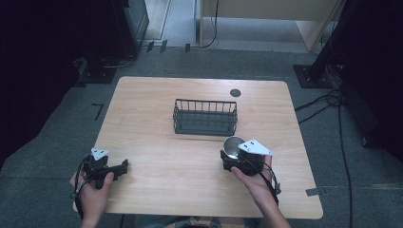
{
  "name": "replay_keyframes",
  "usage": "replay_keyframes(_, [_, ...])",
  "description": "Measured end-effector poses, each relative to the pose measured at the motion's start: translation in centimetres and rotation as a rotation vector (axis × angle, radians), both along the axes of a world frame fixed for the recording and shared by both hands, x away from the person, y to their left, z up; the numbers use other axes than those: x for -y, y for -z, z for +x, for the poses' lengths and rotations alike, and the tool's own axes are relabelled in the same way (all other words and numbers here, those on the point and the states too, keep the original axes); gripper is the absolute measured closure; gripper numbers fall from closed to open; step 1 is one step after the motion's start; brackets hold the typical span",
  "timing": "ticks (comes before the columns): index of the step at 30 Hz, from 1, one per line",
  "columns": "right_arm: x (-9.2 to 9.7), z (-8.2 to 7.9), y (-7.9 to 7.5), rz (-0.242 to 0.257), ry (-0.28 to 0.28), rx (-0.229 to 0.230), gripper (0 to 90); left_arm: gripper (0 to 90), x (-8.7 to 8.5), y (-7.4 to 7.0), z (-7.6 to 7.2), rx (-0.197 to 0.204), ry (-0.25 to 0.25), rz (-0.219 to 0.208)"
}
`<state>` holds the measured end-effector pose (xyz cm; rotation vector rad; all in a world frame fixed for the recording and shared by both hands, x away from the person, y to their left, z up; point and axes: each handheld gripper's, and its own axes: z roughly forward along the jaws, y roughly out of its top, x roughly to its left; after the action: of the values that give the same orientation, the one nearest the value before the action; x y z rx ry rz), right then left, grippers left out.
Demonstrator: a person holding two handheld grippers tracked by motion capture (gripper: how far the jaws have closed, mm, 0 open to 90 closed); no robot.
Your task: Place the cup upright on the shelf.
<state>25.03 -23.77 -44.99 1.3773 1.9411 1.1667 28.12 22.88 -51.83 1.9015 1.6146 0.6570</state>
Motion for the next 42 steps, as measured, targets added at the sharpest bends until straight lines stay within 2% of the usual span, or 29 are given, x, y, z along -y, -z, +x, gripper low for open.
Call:
replay_keyframes(14, [-1.6, 1.6, -1.1, 0.006, -0.021, 0.012, 18.0, 0.0, 0.0, 0.0, 0.0, 0.002, 0.003, 0.0])
replay_keyframes(21, [-2.3, 2.5, -2.2, 0.009, -0.031, 0.03, 18.0, 0.0, 0.0, 0.0, 0.0, 0.001, 0.003, 0.0])
replay_keyframes(42, [-3.7, 5.5, -4.8, 0.007, -0.018, 0.078, 18.1, 0.0, 0.0, 0.0, 0.0, 0.002, 0.002, 0.0])
